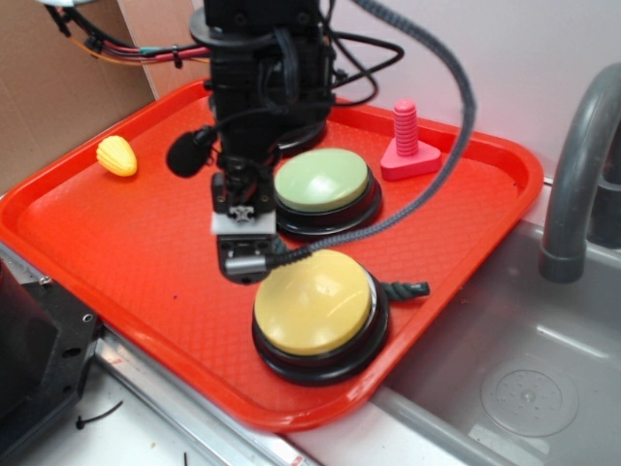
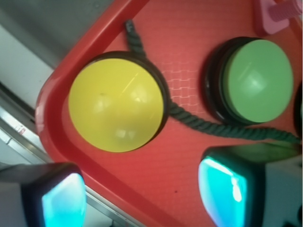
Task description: Push the yellow button.
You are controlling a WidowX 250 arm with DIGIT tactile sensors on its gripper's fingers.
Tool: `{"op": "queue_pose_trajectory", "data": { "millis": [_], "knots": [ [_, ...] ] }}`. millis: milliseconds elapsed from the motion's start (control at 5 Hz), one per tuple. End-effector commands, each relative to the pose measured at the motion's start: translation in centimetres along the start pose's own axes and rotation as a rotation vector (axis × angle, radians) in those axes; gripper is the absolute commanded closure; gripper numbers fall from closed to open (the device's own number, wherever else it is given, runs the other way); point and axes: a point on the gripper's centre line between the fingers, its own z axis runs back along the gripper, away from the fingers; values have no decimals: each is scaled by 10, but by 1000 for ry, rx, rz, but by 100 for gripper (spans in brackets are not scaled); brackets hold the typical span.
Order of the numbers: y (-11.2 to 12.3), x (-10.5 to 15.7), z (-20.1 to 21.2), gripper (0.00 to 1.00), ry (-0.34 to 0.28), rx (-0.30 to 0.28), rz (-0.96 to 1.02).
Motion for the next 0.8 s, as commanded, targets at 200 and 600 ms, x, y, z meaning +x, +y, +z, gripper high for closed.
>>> {"op": "queue_pose_trajectory", "data": {
  "millis": [200,600],
  "knots": [
    [13,-46,20,0,-120,-67,184],
    [22,-60,23,0,-91,-89,272]
  ]
}}
